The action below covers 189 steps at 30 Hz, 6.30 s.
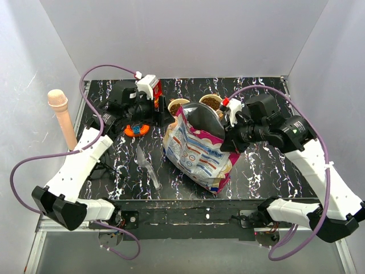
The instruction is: Serve the pet food
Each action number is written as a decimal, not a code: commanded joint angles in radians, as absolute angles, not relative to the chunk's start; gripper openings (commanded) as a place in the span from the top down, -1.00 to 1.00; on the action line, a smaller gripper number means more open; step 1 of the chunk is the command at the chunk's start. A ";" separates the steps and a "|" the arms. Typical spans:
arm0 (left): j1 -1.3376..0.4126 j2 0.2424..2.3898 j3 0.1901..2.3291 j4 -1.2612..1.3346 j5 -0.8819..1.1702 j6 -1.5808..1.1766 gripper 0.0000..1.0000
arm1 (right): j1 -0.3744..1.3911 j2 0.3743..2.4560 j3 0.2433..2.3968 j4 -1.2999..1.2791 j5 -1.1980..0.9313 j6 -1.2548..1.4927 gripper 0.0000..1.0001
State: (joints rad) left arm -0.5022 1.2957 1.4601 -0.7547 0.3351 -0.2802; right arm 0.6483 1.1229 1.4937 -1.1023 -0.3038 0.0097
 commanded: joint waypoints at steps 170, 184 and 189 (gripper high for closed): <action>-0.328 1.247 1.312 -0.436 0.463 -0.614 1.00 | 0.920 1.477 1.703 -0.818 0.245 -0.141 -0.08; -0.330 1.243 1.313 -0.451 0.465 -0.583 1.00 | 0.930 1.439 1.716 -0.844 0.183 -0.201 0.73; -0.330 1.229 1.302 -0.454 0.480 -0.587 1.00 | 0.930 1.551 1.833 -0.825 0.149 -0.166 0.33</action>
State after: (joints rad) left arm -0.3557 1.3029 1.2648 -0.4808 0.5259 -0.5987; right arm 0.9367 1.4929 1.7077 -0.8684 0.1741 -0.1822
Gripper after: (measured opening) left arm 0.009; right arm 0.275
